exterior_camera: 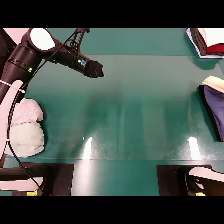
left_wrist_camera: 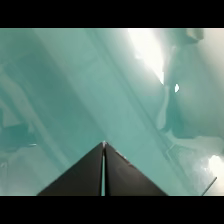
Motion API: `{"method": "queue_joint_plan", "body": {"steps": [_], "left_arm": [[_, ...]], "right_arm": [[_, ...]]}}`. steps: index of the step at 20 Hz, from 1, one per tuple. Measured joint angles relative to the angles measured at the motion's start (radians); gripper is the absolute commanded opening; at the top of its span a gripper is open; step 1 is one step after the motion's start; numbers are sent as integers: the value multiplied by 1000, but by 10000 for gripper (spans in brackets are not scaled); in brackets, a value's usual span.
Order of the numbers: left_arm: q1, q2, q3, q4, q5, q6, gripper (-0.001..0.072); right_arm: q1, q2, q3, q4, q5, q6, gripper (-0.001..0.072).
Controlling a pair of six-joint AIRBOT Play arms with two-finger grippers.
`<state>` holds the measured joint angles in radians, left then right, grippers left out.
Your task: Fold the shirts.
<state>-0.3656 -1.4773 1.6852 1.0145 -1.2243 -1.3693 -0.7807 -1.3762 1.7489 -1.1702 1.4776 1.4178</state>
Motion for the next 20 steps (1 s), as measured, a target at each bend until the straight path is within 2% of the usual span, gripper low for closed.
{"method": "queue_joint_plan", "body": {"steps": [1,2,3,7,11,16,17,19,20], "left_arm": [[0,0,0,0,-4,5,22],[0,0,0,0,-6,7,22],[0,0,0,1,-10,10,22],[0,0,0,2,-12,19,22],[0,0,0,3,-14,34,23],[0,0,0,1,-5,37,23],[0,0,0,0,-7,37,22],[0,0,0,-3,-8,36,23],[0,0,0,-3,-7,36,23]], "right_arm": [[-1,0,0,-37,24,17,130],[-3,0,0,-76,51,34,312],[-4,0,0,-109,72,44,393],[-5,0,0,-208,152,72,450],[6,0,0,-227,188,95,445],[156,0,0,-12,214,116,428],[208,0,0,18,217,116,327],[334,0,0,66,219,116,47],[394,0,0,78,219,110,16]]}}
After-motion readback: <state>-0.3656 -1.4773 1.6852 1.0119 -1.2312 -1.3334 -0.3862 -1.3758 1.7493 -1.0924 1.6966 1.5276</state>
